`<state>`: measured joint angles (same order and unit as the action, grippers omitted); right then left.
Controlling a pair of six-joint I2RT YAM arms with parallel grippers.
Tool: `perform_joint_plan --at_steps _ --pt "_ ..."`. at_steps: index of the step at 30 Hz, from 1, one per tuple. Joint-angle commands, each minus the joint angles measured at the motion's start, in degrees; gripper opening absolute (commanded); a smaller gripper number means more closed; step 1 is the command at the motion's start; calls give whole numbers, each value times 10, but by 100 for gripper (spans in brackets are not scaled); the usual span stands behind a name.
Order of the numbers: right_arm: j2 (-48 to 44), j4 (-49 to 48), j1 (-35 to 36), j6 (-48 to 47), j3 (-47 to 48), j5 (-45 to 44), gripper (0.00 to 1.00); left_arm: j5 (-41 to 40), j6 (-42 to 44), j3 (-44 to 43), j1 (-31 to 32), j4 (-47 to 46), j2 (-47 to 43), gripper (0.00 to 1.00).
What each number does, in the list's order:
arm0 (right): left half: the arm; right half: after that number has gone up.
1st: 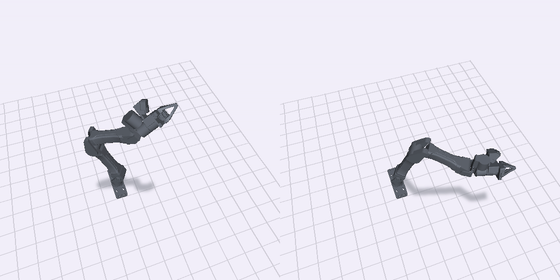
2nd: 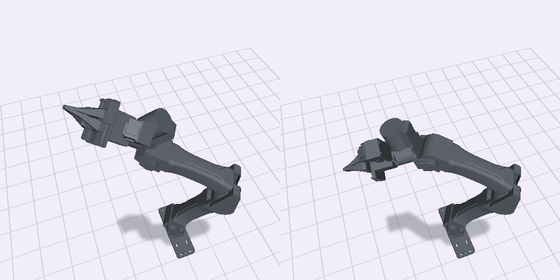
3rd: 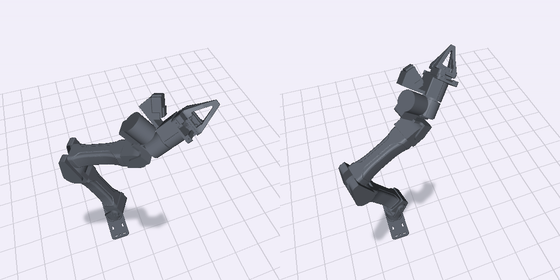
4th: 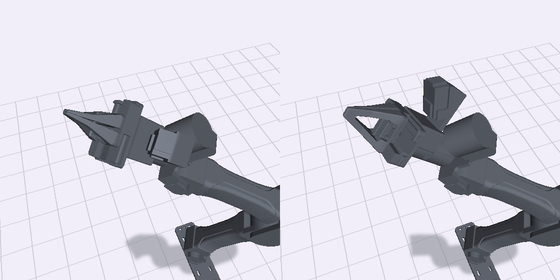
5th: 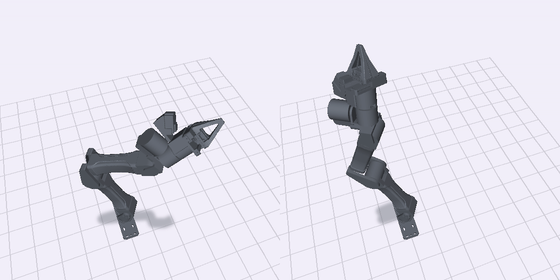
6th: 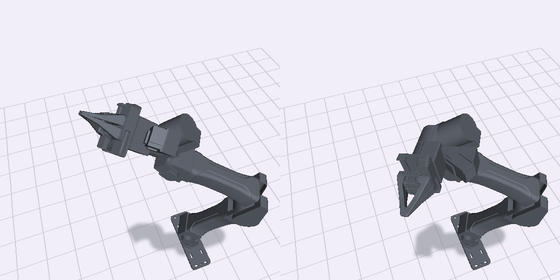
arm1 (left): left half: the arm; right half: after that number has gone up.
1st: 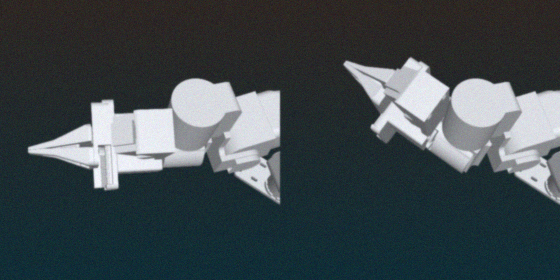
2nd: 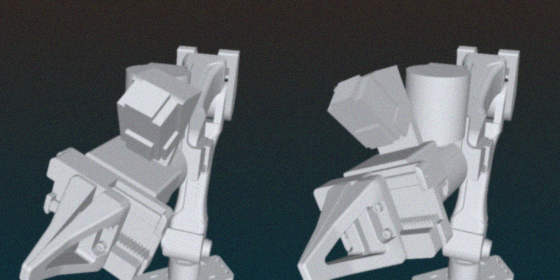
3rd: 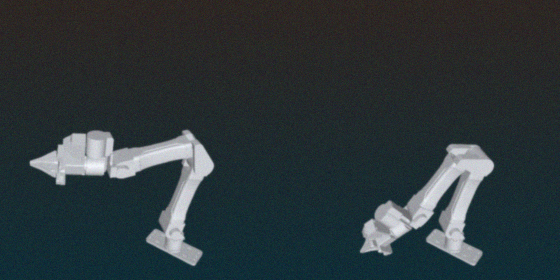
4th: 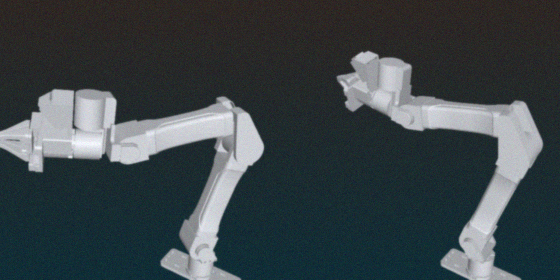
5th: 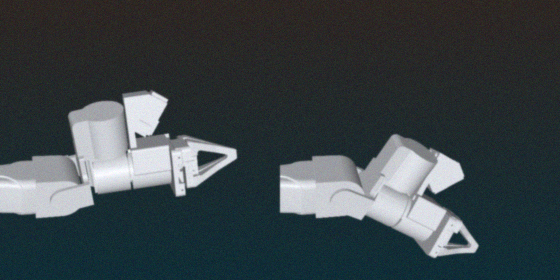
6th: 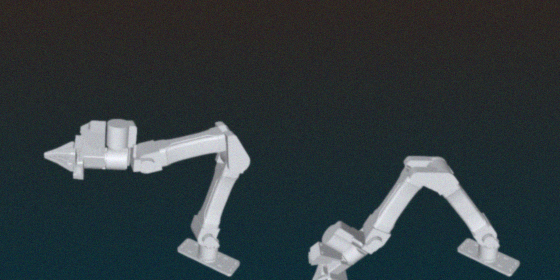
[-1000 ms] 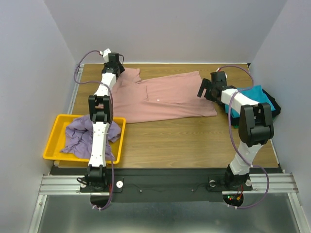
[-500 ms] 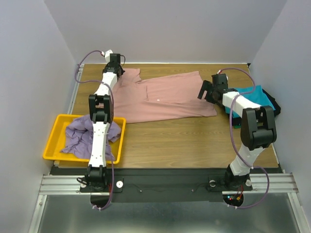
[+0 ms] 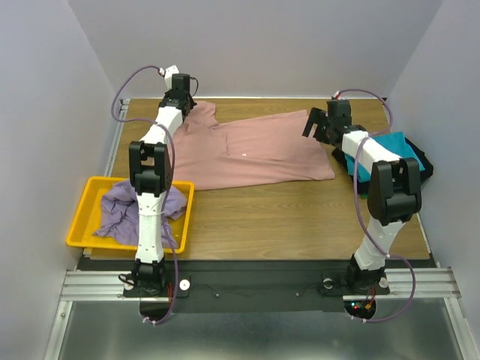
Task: Fold and stack the t-shirts
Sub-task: Fold the tshirt
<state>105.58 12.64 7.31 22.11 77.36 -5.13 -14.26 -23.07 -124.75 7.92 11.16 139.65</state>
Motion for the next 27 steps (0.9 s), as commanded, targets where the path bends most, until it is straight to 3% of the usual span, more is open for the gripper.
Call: perform_joint_plan --at_steps 1,10,13,21,27 --pt "57 -32 4 -22 88 0 100 -27 16 24 -7 -51 -69 0" --pt "217 -35 5 -57 280 -3 100 7 35 61 -7 -55 -96 0" --pt "313 -34 8 -72 406 -3 100 25 36 90 -6 -70 -104 0" --pt "483 -36 10 -118 631 -24 100 33 39 97 -6 -86 -106 0" --pt "524 -53 19 -140 660 -38 99 36 42 96 -6 -90 -105 0"
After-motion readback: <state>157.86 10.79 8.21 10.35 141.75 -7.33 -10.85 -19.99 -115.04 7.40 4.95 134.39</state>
